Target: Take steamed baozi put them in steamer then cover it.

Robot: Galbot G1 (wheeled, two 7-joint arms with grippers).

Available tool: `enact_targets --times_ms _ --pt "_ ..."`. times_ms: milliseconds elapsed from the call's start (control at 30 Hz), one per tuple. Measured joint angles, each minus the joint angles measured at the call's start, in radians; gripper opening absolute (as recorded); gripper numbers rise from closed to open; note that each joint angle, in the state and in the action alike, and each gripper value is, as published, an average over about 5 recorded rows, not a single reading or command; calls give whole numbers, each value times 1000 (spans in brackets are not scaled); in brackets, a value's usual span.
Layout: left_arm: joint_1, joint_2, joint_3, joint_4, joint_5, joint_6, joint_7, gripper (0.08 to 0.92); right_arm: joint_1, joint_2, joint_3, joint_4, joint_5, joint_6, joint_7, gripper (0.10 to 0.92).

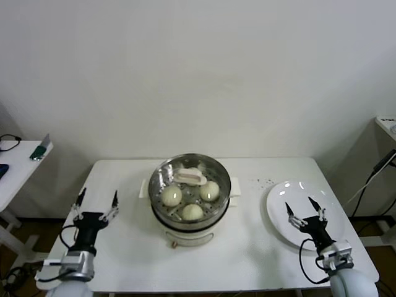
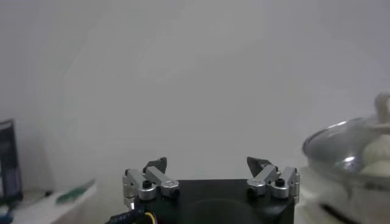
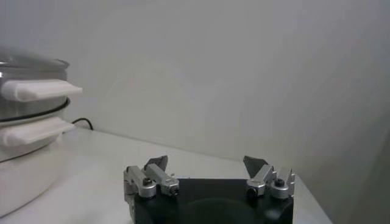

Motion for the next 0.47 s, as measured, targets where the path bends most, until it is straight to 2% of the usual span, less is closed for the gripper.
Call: enact_targets --times_ms 233,467 --pt "37 -31 -51 62 -84 -99 43 823 -20 6 8 10 16 17 -9 823" --pt "47 -56 -70 79 -110 -145 72 823 -36 13 6 22 20 24 -16 823"
